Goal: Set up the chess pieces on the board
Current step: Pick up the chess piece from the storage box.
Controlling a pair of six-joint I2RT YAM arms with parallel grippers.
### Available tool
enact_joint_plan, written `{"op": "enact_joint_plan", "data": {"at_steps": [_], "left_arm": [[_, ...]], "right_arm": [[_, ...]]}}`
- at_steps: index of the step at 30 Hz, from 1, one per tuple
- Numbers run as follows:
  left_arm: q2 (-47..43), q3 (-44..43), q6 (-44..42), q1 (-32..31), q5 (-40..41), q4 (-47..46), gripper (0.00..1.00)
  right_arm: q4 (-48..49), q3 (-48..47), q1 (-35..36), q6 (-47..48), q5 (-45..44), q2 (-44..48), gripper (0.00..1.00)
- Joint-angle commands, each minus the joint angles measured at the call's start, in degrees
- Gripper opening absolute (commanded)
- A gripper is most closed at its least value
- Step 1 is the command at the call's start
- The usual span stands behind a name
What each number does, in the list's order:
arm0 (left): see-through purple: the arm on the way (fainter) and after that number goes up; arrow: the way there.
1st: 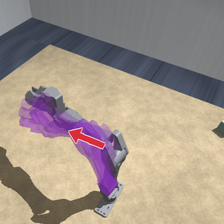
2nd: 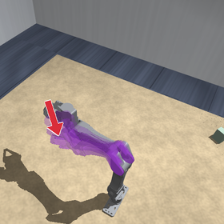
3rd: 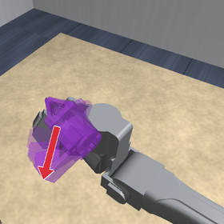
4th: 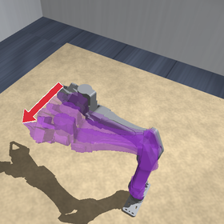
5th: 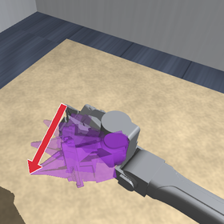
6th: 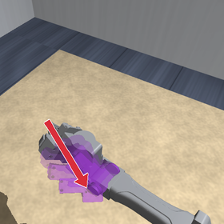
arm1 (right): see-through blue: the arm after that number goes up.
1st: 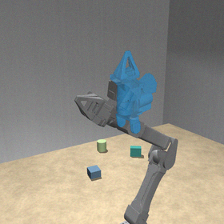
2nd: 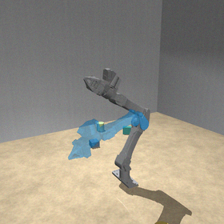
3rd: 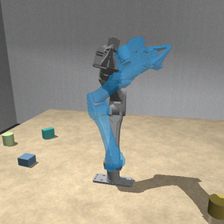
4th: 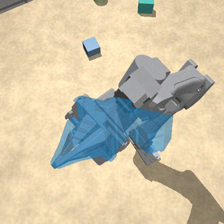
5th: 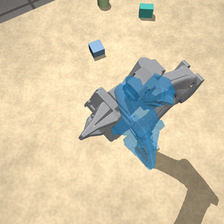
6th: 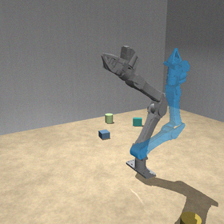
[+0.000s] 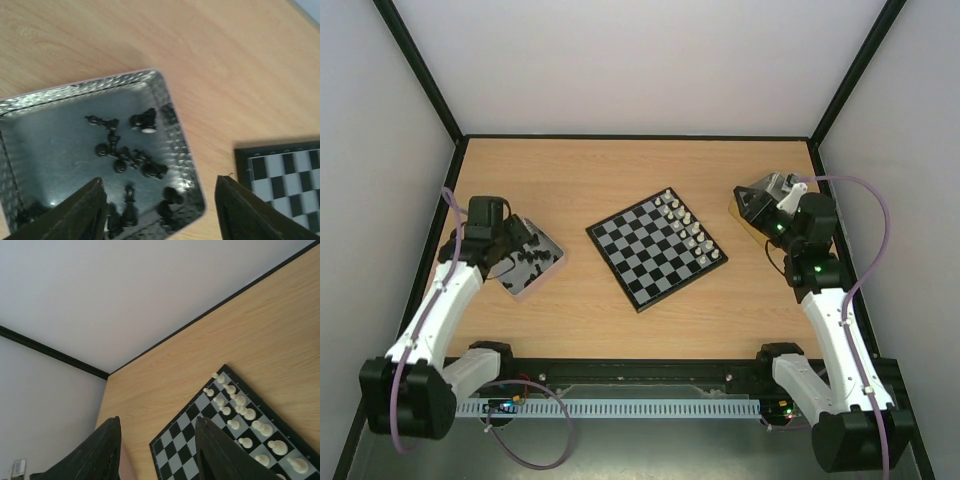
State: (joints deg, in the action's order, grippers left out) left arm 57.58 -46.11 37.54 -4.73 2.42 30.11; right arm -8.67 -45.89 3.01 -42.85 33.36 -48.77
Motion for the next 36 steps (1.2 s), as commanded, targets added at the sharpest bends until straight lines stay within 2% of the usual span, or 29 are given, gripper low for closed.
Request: {"op": "enact_joint_plan", "data": {"at_steps": [1,6,12,20,36], "left_arm": [[7.4,0.1,-0.5,2.3,-1.3,-1.3,0.57],[17.0,-2.2,-1.2,3.0,-2.4,-4.3,0.50],[26.0,-5.8,-2.3,3.7,-4.1,-5.1,0.39],[31.1,-8.2,-3.0,3.8,-2.4,-5.9,0.35],[37.1,-8.7,-4.2,3.8,-0.6,-7.6,0.16]], "right_arm": [[-0.5,-0.8,-0.2,4.0,-4.4,0.5,0.40],[-1.7,-0.3,-0.1,6.2,-11.7,2.1,0.41],[-1.6,1.3,-0.1,8.0,-15.1,2.7,0.43],[-1.8,1.9,-0.1,9.0,-16.2,2.9,0.52],[-1.6,2.4,-0.1,9.0,-16.4,2.8,0.53]]}}
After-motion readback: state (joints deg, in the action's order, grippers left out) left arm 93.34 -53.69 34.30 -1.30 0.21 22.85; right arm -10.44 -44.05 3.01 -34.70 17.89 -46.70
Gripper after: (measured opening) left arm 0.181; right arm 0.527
